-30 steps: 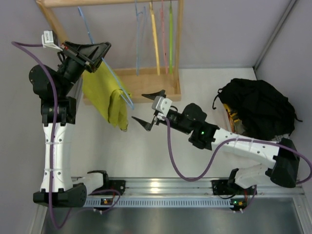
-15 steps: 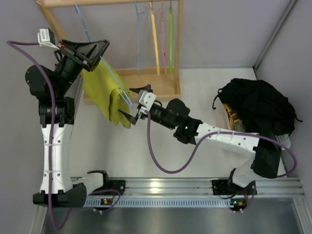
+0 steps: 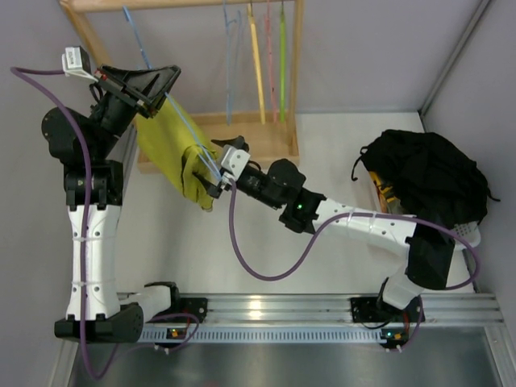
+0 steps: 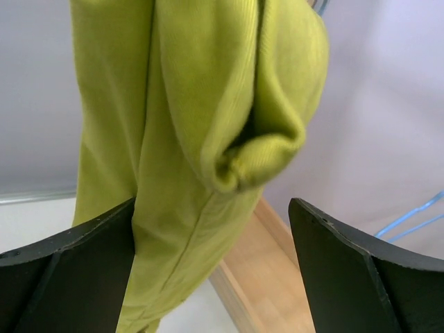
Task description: Remove the trousers from the hanger
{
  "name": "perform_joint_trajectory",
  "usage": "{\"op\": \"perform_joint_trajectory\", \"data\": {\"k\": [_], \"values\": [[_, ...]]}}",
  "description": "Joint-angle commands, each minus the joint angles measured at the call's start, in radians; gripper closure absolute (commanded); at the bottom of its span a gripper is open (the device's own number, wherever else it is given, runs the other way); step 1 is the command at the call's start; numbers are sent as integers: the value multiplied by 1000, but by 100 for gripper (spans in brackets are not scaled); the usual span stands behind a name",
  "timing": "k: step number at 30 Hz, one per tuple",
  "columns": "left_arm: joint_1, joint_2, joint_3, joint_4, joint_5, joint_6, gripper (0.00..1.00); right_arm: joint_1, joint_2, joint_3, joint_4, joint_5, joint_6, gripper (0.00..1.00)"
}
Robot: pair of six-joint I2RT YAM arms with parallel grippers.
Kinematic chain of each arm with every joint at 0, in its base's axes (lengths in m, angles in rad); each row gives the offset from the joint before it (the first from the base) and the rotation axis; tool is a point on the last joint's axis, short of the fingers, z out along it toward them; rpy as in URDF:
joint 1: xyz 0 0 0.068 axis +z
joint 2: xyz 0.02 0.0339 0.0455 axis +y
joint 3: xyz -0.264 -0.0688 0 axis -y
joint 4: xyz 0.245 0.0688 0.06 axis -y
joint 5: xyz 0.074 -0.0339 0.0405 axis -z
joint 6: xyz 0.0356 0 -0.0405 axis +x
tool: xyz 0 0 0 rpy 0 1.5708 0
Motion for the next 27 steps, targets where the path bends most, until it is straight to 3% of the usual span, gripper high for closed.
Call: {"op": "perform_joint_trajectory", "data": {"k": [1,9,16,24,27], "values": [[3,-28,64,172,-13,-10,100,-13,-67,-61,63,-42,-40,13],[3,-19,80,180,-18,-8,100,-13,-107,-157,72,-79,-48,9],[3,-22,77,176,-24,-10,100,-16,-18,-67,90,2,-5,8],[3,-30,60,178,-25,-15,100,-23,30,10,99,-12,16,7],[3,-36,47,176,-25,-16,100,-23,42,30,112,40,4,12]]}}
